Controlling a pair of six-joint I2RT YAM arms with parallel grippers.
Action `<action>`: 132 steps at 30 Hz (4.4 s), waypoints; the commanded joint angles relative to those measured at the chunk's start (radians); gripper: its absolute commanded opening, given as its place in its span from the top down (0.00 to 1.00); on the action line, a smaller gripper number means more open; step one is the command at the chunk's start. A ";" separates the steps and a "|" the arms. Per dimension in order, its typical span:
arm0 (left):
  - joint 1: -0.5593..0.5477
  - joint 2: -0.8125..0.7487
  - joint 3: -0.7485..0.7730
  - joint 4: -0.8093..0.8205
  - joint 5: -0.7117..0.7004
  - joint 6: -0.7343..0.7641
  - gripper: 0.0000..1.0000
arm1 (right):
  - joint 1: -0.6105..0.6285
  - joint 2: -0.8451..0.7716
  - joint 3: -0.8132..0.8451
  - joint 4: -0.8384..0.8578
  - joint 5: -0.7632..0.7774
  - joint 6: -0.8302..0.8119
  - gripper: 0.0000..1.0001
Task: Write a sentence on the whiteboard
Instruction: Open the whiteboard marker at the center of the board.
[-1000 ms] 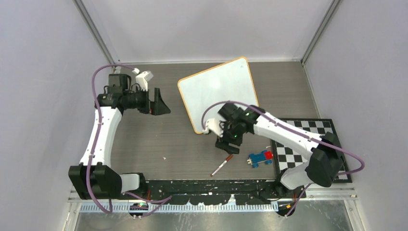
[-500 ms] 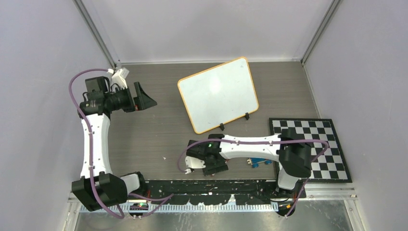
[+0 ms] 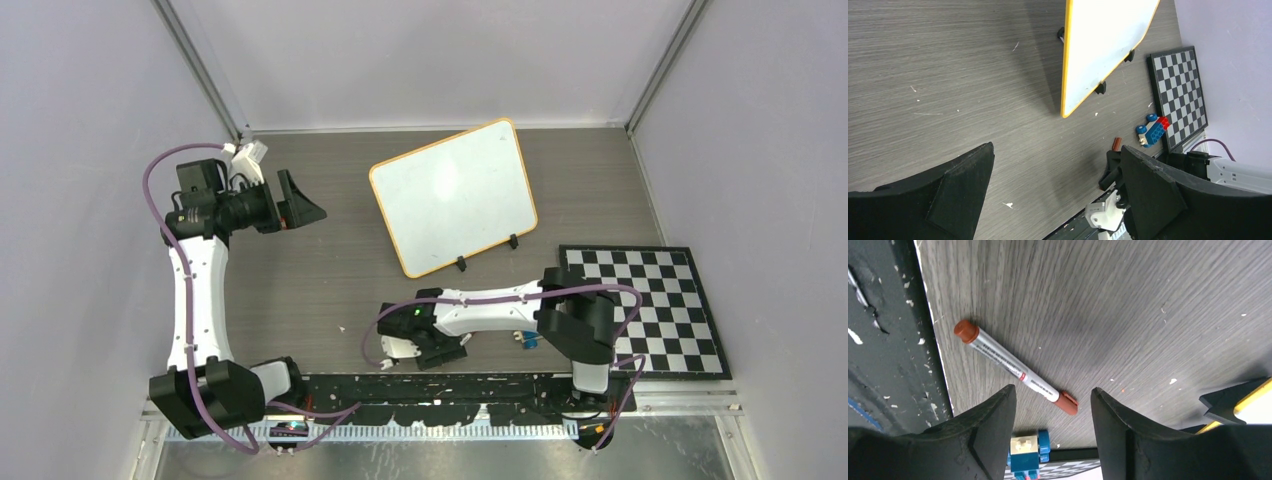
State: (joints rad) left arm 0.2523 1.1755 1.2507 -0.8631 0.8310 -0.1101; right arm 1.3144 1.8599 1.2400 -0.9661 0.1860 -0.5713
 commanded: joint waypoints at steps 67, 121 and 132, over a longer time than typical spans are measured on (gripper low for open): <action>-0.720 0.307 0.276 0.554 -0.038 -0.374 0.61 | -0.886 -0.328 0.309 0.802 -0.900 1.462 1.00; -0.858 0.320 0.345 -0.192 -0.025 0.517 1.00 | -0.780 -0.217 0.530 -0.070 -1.245 0.778 0.56; -0.889 0.326 0.354 -0.178 -0.024 0.480 1.00 | -0.773 -0.220 0.504 -0.062 -1.238 0.778 0.82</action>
State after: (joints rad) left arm -0.6071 1.4956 1.5661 -1.0592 0.8040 0.3752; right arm 0.5251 1.6455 1.7187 -1.0496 -1.0111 0.2073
